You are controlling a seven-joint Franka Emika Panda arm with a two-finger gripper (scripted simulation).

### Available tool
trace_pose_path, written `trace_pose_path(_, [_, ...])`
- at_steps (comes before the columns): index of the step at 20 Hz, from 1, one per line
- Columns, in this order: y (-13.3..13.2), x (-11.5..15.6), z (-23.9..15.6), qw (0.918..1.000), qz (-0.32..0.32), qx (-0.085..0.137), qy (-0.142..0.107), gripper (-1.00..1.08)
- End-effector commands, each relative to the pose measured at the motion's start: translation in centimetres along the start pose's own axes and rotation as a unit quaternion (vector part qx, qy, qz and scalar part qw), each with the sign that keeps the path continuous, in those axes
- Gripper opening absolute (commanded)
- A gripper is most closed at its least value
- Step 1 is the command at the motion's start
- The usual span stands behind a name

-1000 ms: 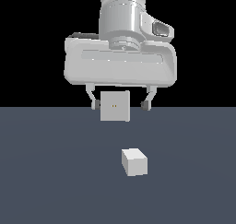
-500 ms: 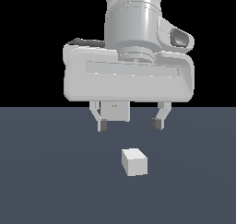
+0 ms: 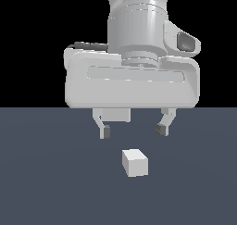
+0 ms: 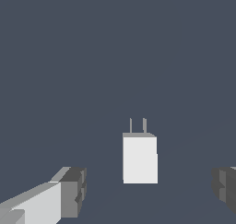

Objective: Plug the charger into the wall socket.

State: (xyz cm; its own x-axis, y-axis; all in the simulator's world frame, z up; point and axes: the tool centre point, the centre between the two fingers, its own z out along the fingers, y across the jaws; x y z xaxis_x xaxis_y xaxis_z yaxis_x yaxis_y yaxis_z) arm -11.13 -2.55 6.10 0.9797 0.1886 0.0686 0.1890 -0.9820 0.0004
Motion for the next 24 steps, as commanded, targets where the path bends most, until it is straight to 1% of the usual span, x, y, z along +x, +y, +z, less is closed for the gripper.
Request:
trace_pose_path(1, [0.0,0.1,-0.1,1.0,0.001,0.0,0.0,1.0])
trace_pose_path(7, [0.0,0.0,0.4,1.0,0.001,0.0,0.0,1.0])
trace_pose_path(17, [-0.1,-0.2,4.0,1.0,0.001,0.0,0.0,1.0])
trace_pose_path(23, [-0.1,-0.3,4.9,1.0,0.001,0.0,0.0,1.0])
trace_pose_path(24, [-0.1,-0.3,4.9,1.0,0.001,0.0,0.0,-1.0])
